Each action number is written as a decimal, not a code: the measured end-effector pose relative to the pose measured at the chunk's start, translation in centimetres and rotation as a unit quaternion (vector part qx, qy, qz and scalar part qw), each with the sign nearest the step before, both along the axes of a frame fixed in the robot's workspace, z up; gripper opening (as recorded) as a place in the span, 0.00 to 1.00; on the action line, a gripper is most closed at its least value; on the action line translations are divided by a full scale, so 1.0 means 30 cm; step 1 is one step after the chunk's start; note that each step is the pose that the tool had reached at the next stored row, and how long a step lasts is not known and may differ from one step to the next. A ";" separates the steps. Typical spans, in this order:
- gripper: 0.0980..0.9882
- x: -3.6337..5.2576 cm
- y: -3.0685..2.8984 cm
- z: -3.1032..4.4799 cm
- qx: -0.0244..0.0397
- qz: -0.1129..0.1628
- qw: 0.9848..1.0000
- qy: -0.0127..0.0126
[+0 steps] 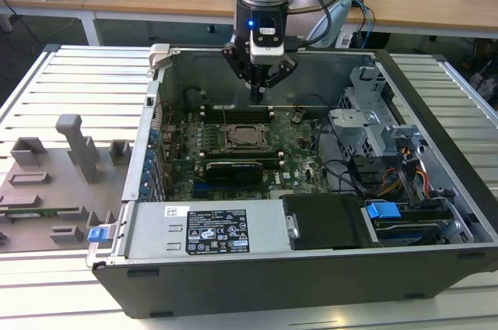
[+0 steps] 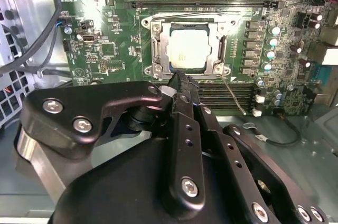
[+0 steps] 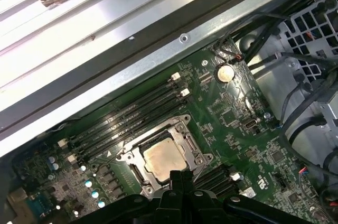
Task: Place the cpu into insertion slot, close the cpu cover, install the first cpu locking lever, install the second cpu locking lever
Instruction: 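Install the first cpu locking lever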
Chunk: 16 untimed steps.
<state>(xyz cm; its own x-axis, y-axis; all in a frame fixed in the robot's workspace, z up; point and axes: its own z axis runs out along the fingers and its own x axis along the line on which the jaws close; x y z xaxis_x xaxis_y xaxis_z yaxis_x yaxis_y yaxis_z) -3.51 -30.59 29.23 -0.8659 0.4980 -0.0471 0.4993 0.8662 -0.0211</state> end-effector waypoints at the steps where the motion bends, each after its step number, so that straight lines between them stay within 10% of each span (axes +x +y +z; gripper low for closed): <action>1: 0.01 0.000 0.000 0.000 0.000 0.005 1.000 0.000; 16: 0.01 0.000 0.000 0.000 0.000 0.052 0.999 0.000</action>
<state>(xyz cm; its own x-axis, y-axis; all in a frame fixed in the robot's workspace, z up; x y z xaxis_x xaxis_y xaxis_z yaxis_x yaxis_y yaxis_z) -3.51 -30.59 29.23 -0.9126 0.4061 -0.0471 0.4073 0.9130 -0.0210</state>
